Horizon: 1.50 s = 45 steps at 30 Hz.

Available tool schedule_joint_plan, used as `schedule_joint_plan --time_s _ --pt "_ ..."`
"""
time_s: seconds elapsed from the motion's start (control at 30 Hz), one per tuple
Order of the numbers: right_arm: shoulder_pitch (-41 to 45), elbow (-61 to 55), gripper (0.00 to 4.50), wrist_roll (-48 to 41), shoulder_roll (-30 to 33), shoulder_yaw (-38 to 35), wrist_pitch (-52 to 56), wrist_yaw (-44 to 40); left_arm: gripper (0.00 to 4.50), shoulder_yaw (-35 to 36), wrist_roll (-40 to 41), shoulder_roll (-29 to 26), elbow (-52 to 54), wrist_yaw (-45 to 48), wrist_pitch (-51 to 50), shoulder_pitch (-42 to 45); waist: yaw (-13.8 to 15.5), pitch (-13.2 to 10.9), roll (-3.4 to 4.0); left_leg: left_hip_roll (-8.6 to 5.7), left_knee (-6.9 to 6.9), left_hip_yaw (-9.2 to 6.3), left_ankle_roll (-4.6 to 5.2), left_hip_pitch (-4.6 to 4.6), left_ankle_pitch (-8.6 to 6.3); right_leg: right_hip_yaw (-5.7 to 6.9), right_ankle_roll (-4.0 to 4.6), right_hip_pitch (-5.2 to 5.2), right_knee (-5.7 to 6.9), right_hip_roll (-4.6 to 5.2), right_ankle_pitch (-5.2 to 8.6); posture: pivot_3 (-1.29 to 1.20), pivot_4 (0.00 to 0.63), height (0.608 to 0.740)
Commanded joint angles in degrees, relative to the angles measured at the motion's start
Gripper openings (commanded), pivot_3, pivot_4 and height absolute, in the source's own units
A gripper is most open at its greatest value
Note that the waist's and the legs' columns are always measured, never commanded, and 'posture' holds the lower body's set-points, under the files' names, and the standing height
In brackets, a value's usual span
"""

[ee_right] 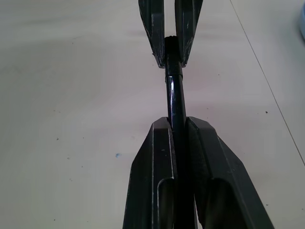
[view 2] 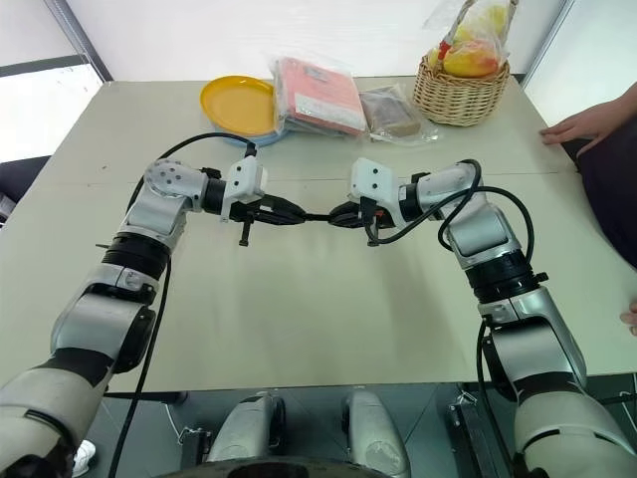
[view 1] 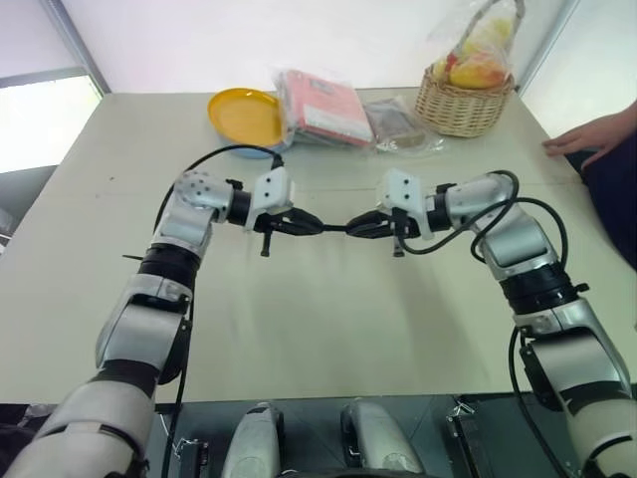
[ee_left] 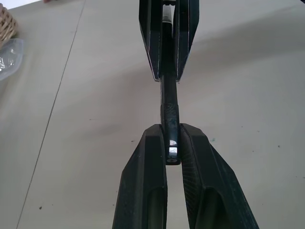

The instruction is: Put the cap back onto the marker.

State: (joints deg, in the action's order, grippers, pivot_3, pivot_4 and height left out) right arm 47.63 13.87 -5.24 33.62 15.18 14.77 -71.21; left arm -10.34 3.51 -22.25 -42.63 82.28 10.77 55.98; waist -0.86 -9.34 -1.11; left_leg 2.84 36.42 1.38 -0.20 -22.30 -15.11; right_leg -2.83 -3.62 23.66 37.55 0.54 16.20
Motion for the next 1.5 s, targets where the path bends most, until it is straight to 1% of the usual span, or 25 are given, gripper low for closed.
schedule_joint_plan --time_s 0.03,0.07,0.2,0.27,0.33,0.37,0.4,0.6,0.77,0.83,0.9,1.0,1.1,1.2,1.27,1.37,1.5 --pt "0.82 -2.52 0.0 -1.12 -1.15 -1.94 -0.31 1.93 0.03 -0.91 0.26 2.04 0.64 -0.12 2.49 1.31 -0.01 0.0 0.0 0.0 0.01 0.0 0.0 0.0 0.0 0.0 0.0 0.0 0.0 0.0 0.0 0.0 0.15 0.74" --pt "0.68 -2.48 0.0 -1.12 -0.97 -1.99 -0.24 1.88 0.03 -0.8 0.02 1.79 0.27 -0.36 2.96 1.36 0.0 0.0 0.0 0.0 0.02 0.0 0.0 0.0 0.0 0.0 0.0 0.0 0.0 0.0 0.0 0.0 0.15 0.74" --pt "-0.19 -2.46 0.0 -1.14 0.25 -2.06 0.04 1.3 1.83 -0.14 -0.34 0.94 -1.27 -1.1 4.54 1.62 0.08 0.01 0.01 -0.01 0.04 0.01 0.0 0.0 0.0 0.0 0.0 -0.01 0.03 0.01 0.0 0.0 0.15 0.74" --pt "-0.62 -2.35 0.0 -0.97 0.94 -1.93 0.18 1.01 2.92 0.12 -0.41 0.63 -1.97 -1.48 5.0 1.87 0.06 0.01 0.02 0.0 0.1 0.0 0.0 -0.02 0.0 0.0 0.0 -0.01 0.03 0.01 0.0 0.0 0.15 0.74" --pt "-0.98 -2.34 0.0 -0.82 1.51 -1.7 0.35 0.61 3.85 0.34 -0.32 0.46 -2.53 -2.07 5.46 2.14 0.03 0.01 0.02 0.0 0.11 -0.01 0.0 -0.02 0.0 0.0 0.0 -0.02 0.05 0.01 0.0 0.0 0.15 0.74" --pt "-1.16 -2.39 0.0 -0.81 1.76 -1.55 0.38 0.42 4.4 0.38 -0.36 0.45 -2.78 -2.53 5.72 2.27 0.04 0.01 0.02 0.0 0.12 0.0 0.01 -0.02 0.0 0.0 0.0 -0.02 0.06 0.0 0.0 0.0 0.15 0.74" --pt "-1.38 -2.49 0.0 -0.82 1.96 -1.43 0.44 0.34 4.46 0.47 -0.57 0.48 -3.16 -3.47 6.19 2.45 0.03 0.01 0.02 0.0 0.12 -0.01 0.0 -0.02 0.0 0.0 0.0 -0.02 0.06 0.0 0.0 0.0 0.15 0.74" --pt "-2.47 -2.8 0.0 -0.81 2.29 -2.32 1.62 1.66 4.46 1.66 0.69 1.04 -4.17 -6.17 6.19 2.84 0.02 0.01 0.02 0.0 0.19 -0.01 0.01 -0.01 0.0 0.0 0.0 -0.01 0.16 0.0 0.0 0.0 0.15 0.74" --pt "-5.49 -4.99 0.0 -2.99 2.85 -9.74 9.65 10.25 4.46 3.9 5.54 -0.54 2.21 -3.51 -1.12 0.24 0.1 0.01 0.02 0.0 0.33 -0.03 0.0 -0.05 0.0 0.0 -0.01 -0.01 0.26 0.0 0.0 0.0 0.15 0.74" --pt "-9.17 -8.7 0.0 -4.6 2.55 -14.11 15.82 15.22 4.46 4.81 7.61 -1.72 7.55 -3.27 -5.54 -2.75 0.09 0.02 0.02 0.0 0.39 -0.04 0.01 -0.05 -0.01 0.0 -0.01 -0.02 0.31 0.0 0.0 0.0 0.15 0.74" --pt "-12.58 -13.05 0.0 -6.12 0.3 -19.31 24.85 22.93 4.46 5.5 9.35 -2.93 12.89 -3.93 -9.66 -6.28 0.08 0.04 0.04 0.01 0.39 -0.08 0.02 0.0 -0.01 0.0 -0.01 -0.08 0.36 0.01 0.01 0.0 0.15 0.74" --pt "-16.05 -18.96 0.0 -6.59 -4.5 -24.77 34.87 34.01 4.46 5.73 10.2 -3.91 18.28 -5.73 -12.82 -10.59 -0.08 0.04 0.05 0.04 0.41 -0.1 0.02 0.05 -0.01 -0.01 0.0 -0.09 0.45 0.0 0.01 0.0 0.15 0.74" --pt "-18.57 -24.41 0.0 -8.02 -10.28 -28.62 41.6 41.42 4.46 5.66 10.5 -3.94 21.29 -7.21 -14.12 -13.39 -0.13 0.04 0.05 0.04 0.46 -0.14 0.01 0.11 -0.01 -0.04 0.01 -0.11 0.56 -0.03 0.01 0.0 0.15 0.74" --pt "-20.11 -27.85 0.0 -7.81 -18.16 -30.27 43.48 49.77 4.46 5.0 10.02 -2.88 21.62 -9.17 -13.65 -15.1 -0.16 0.09 0.12 0.02 0.47 -0.15 0.01 0.21 -0.01 -0.03 0.01 -0.22 0.57 -0.06 0.01 0.0 0.15 0.74" --pt "-20.63 -28.11 0.0 -6.98 -22.15 -30.55 43.17 54.35 4.46 4.35 9.54 -2.05 21.79 -10.3 -12.93 -15.73 -0.14 0.09 0.13 0.0 0.48 -0.15 0.01 0.25 -0.01 -0.04 0.01 -0.27 0.56 -0.05 0.01 0.0 0.15 0.74" --pt "-21.21 -27.7 0.0 -6.64 -25.43 -30.23 42.72 58.48 4.46 3.73 8.82 -1.08 21.26 -11.59 -11.97 -15.88 0.01 0.09 0.13 -0.02 0.49 -0.14 0.01 0.2 -0.01 -0.04 0.01 -0.25 0.54 -0.04 0.01 0.0 0.15 0.74" --pt "-22.55 -28.26 0.0 -6.58 -26.91 -28.1 42.51 61.27 4.46 3.16 7.96 -0.57 20.16 -13.0 -10.41 -15.77 -0.05 0.1 0.13 -0.05 0.49 -0.14 0.01 0.13 -0.01 -0.04 0.0 -0.24 0.47 -0.01 0.01 0.0 0.15 0.74"
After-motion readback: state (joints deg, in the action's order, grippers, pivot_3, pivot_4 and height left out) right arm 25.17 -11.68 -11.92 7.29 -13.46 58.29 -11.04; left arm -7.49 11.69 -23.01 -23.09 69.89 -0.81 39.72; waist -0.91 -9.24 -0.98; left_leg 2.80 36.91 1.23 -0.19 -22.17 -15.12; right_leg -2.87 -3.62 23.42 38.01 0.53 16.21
